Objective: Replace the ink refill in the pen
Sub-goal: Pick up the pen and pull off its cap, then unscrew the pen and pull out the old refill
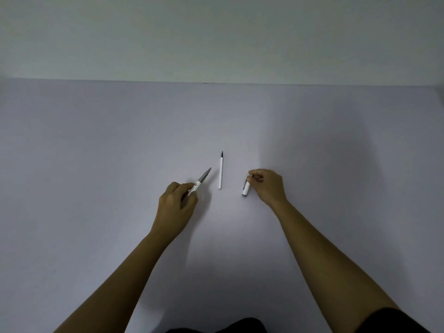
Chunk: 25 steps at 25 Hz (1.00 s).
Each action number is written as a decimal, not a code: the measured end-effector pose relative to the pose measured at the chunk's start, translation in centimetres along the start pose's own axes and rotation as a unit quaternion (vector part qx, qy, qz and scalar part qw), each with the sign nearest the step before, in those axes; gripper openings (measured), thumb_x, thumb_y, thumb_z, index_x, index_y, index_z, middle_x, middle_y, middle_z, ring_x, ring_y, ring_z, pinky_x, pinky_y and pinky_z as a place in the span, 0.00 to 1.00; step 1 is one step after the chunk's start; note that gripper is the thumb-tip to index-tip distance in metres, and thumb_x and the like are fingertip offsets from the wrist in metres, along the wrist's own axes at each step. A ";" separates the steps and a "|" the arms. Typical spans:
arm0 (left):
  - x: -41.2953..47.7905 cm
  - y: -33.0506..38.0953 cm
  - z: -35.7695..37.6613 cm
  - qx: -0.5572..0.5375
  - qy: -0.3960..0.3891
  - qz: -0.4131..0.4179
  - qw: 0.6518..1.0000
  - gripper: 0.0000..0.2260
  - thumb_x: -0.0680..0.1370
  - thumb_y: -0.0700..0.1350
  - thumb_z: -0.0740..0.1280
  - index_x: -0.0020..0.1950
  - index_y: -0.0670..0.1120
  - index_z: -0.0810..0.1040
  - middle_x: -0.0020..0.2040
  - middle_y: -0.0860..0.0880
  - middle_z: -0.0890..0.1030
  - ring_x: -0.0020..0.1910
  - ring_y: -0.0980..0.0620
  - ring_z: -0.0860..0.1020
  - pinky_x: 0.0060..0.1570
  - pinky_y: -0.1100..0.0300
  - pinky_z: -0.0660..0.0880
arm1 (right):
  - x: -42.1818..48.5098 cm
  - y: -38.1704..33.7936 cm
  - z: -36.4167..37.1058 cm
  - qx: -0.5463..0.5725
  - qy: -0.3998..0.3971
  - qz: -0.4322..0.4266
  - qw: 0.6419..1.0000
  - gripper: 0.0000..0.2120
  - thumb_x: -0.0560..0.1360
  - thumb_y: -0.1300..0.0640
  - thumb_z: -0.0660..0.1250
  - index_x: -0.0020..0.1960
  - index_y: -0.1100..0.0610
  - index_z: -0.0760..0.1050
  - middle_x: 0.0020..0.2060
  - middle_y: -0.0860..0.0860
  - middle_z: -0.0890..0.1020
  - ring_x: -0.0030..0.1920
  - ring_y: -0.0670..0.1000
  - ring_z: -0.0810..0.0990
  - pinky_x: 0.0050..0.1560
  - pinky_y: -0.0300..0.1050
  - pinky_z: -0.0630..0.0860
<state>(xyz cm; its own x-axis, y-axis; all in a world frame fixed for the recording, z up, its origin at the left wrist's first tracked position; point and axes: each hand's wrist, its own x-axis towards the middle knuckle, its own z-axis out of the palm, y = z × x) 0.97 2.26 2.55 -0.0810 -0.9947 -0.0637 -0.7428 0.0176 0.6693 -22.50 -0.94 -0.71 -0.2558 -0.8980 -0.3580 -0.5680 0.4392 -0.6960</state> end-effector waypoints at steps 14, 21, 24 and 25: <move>0.3 1.6 -2.3 0.026 -0.036 0.154 0.987 0.08 0.74 0.37 0.68 0.52 0.41 0.80 0.36 0.45 0.76 0.32 0.51 0.71 0.34 0.71 0.63 | -2.3 -6.0 -2.8 -0.084 -0.051 -0.297 0.950 0.15 0.79 0.56 0.60 0.62 0.60 0.75 0.57 0.57 0.81 0.58 0.54 0.79 0.58 0.40 0.69; 0.7 3.2 -4.5 0.088 -0.063 0.264 0.959 0.07 0.76 0.39 0.66 0.53 0.39 0.78 0.37 0.43 0.80 0.32 0.45 0.76 0.32 0.57 0.71 | -4.1 -9.6 -4.6 -0.269 -0.277 -0.264 0.884 0.15 0.80 0.49 0.56 0.47 0.55 0.78 0.43 0.54 0.82 0.41 0.53 0.77 0.48 0.51 0.75; 0.7 3.5 -4.6 0.072 -0.051 0.250 0.964 0.06 0.76 0.39 0.66 0.49 0.37 0.78 0.35 0.41 0.80 0.30 0.43 0.75 0.32 0.59 0.67 | -4.6 -10.1 -4.9 -0.274 -0.180 -0.372 0.868 0.10 0.78 0.54 0.62 0.50 0.55 0.81 0.40 0.53 0.82 0.42 0.53 0.76 0.44 0.48 0.72; 0.7 3.7 -4.6 0.064 -0.044 0.244 0.967 0.06 0.76 0.39 0.65 0.49 0.37 0.78 0.35 0.41 0.80 0.30 0.43 0.75 0.32 0.59 0.67 | -4.8 -10.1 -5.0 -0.262 -0.142 -0.408 0.863 0.08 0.76 0.55 0.64 0.50 0.55 0.81 0.40 0.53 0.81 0.43 0.52 0.75 0.44 0.48 0.72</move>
<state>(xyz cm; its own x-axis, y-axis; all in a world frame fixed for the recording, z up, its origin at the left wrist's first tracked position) 1.29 1.20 8.40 -0.4940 -0.8525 0.1707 -0.6774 0.5005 0.5392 -19.39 -1.19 11.16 0.5567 -0.8277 -0.0709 -0.7626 -0.4753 -0.4389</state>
